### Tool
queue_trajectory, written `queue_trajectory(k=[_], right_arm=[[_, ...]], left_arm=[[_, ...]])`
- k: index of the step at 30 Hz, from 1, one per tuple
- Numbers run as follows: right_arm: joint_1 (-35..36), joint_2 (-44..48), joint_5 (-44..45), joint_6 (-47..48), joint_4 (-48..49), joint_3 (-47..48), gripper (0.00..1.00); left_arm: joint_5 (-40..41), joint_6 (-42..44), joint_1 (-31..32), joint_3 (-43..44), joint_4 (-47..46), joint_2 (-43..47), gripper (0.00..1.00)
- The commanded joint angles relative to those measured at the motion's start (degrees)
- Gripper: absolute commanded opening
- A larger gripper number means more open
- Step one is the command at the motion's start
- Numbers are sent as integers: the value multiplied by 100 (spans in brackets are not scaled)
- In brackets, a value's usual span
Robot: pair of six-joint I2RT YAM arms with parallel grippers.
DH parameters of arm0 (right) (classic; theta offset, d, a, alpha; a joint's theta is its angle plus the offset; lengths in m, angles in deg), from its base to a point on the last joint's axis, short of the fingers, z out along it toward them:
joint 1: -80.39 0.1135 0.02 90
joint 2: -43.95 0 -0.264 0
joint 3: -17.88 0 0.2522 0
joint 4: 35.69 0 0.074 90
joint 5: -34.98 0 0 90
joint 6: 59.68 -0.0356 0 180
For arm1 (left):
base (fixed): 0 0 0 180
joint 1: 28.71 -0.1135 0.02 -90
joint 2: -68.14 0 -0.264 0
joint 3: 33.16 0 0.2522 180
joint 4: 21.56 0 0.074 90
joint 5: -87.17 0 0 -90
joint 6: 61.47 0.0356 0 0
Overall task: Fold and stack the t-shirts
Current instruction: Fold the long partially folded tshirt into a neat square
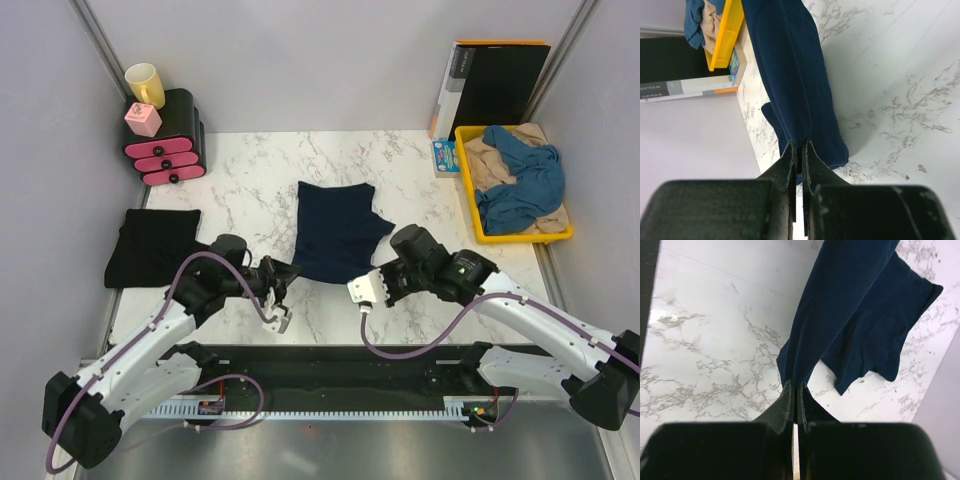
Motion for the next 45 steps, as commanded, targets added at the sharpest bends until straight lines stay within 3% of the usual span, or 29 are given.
queue_trajectory(k=[1, 7, 13, 20, 25, 36, 45], right_arm=[[80, 87, -499, 264, -1406, 581, 0], [256, -97, -754, 431, -1952, 969, 0], [300, -387, -544, 607, -1795, 1189, 0], [283, -694, 195, 923, -1197, 1215, 0], [151, -896, 677, 906, -433, 1312, 0], [-280, -1309, 1074, 1143, 912, 1356, 0], [-482, -1670, 1074, 1354, 1386, 1382, 0]], left_arm=[[-355, -50, -20, 87, 1064, 603, 2], [-838, -14, -20, 271, 1882, 1000, 2], [-1278, 266, -11, 701, 2147, 887, 2], [-1015, 337, -11, 1598, 2139, -342, 2], [-1050, 452, -11, 1854, 2069, -748, 2], [-707, 136, -99, 1520, 1489, -968, 2], [-241, -172, -494, 1572, 171, -2031, 2]])
